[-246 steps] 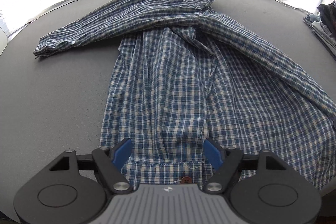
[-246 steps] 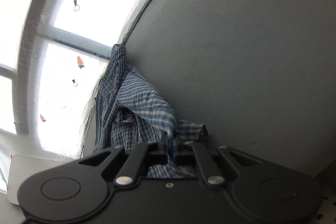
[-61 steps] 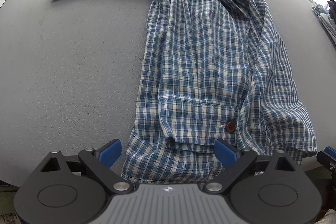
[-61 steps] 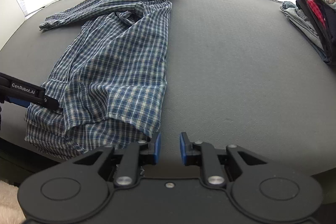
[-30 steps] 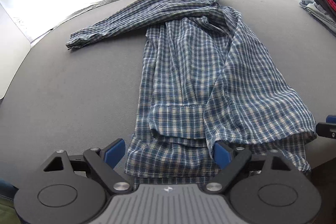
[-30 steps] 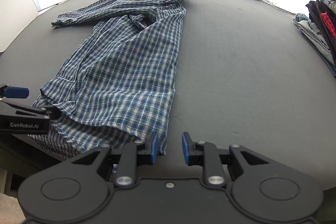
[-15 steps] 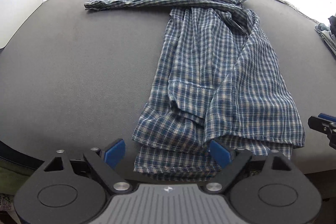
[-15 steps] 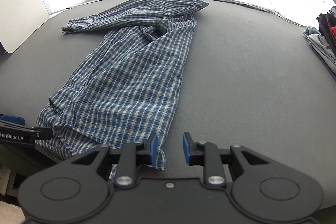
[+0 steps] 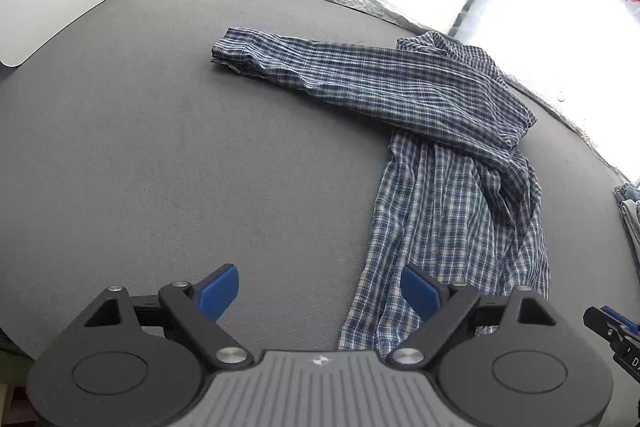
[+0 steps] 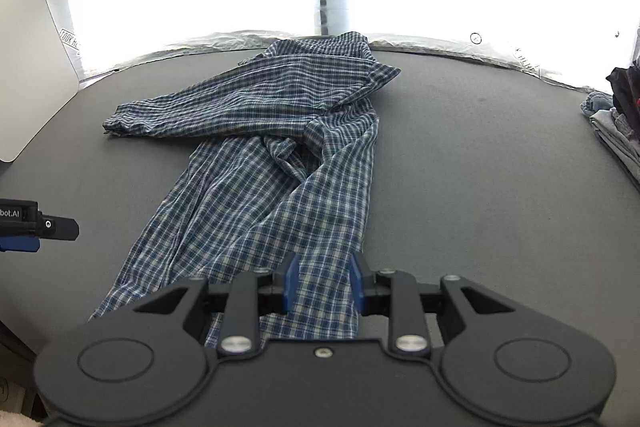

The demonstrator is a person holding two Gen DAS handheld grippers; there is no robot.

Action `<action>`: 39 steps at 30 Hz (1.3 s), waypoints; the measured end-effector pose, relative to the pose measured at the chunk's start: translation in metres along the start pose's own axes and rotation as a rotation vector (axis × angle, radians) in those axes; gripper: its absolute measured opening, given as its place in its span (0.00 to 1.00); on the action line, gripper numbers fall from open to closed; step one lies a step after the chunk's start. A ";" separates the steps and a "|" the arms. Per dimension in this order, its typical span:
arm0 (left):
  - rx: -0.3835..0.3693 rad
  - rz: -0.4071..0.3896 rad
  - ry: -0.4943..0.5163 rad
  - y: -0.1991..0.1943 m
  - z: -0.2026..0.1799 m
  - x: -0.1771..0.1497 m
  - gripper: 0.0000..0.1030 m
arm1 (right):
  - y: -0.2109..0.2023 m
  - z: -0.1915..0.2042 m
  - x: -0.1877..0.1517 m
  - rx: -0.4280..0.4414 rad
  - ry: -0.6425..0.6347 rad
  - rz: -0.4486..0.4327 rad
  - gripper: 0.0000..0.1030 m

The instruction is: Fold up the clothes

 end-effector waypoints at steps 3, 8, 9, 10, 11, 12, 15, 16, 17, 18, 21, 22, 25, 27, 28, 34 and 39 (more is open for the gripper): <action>-0.003 -0.004 -0.014 0.007 0.009 0.022 0.86 | 0.011 0.002 0.014 -0.015 0.024 0.004 0.28; 0.006 -0.001 -0.031 0.022 0.021 0.060 0.86 | 0.036 0.012 0.037 -0.030 0.047 0.017 0.28; 0.006 0.002 -0.040 0.026 0.025 0.069 0.86 | 0.040 0.013 0.041 -0.033 0.050 0.020 0.28; 0.002 0.005 -0.054 0.031 0.030 0.079 0.86 | 0.044 0.014 0.044 -0.037 0.054 0.022 0.28; -0.002 0.005 -0.067 0.035 0.035 0.089 0.86 | 0.048 0.014 0.049 -0.043 0.061 0.025 0.28; -0.004 0.004 -0.081 0.039 0.040 0.099 0.86 | 0.052 0.014 0.053 -0.051 0.069 0.029 0.28; 0.001 -0.004 -0.119 0.054 0.054 0.135 0.86 | 0.064 0.010 0.062 -0.073 0.102 0.043 0.29; 0.004 -0.005 -0.131 0.060 0.059 0.147 0.86 | 0.068 0.007 0.065 -0.083 0.118 0.050 0.29; 0.006 -0.005 -0.144 0.066 0.063 0.159 0.86 | 0.072 0.005 0.066 -0.092 0.133 0.058 0.29; 0.012 -0.004 -0.158 0.073 0.066 0.173 0.86 | 0.076 0.003 0.068 -0.100 0.148 0.066 0.29; 0.019 -0.008 -0.184 0.092 0.064 0.206 0.86 | 0.087 -0.006 0.073 -0.119 0.205 0.087 0.29; 0.022 -0.003 -0.194 0.099 0.064 0.214 0.86 | 0.091 -0.008 0.076 -0.126 0.221 0.090 0.29; 0.045 0.022 -0.231 0.121 0.064 0.235 0.86 | 0.101 -0.014 0.086 -0.147 0.270 0.082 0.30; 0.056 0.024 -0.235 0.130 0.063 0.241 0.87 | 0.102 -0.016 0.093 -0.152 0.285 0.061 0.31; 0.059 0.021 -0.232 0.133 0.062 0.243 0.91 | 0.102 -0.015 0.097 -0.156 0.282 0.051 0.31; 0.141 -0.032 -0.152 0.142 0.048 0.246 0.85 | 0.115 0.013 0.114 -0.177 0.093 0.042 0.31; 0.196 -0.078 -0.135 0.140 0.046 0.246 0.56 | 0.132 0.035 0.125 -0.199 -0.078 0.058 0.32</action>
Point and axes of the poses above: each gripper's, at about its wrist camera, not at the fingertips, and y roughly the way its jaws point, z to its left, x to its top, the point moved 4 cm from there along y, roughly the way its jaws point, and after that the axes turned 14 degrees about z, right-handed, at the moved point
